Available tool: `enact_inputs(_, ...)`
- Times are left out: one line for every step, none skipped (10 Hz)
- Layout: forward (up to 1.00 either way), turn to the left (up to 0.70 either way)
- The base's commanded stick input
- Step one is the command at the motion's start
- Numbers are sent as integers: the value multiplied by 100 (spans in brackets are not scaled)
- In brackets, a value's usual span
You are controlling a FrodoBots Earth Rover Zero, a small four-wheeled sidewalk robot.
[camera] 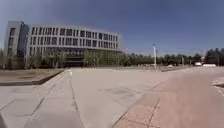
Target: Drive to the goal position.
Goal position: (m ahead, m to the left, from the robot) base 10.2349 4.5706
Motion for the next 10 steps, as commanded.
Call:
enact_inputs(70, 0)
enact_inputs(70, 0)
enact_inputs(70, 0)
enact_inputs(70, 0)
enact_inputs(70, 0)
enact_inputs(70, 0)
enact_inputs(70, 0)
enact_inputs(70, 0)
enact_inputs(70, 0)
enact_inputs(70, 0)
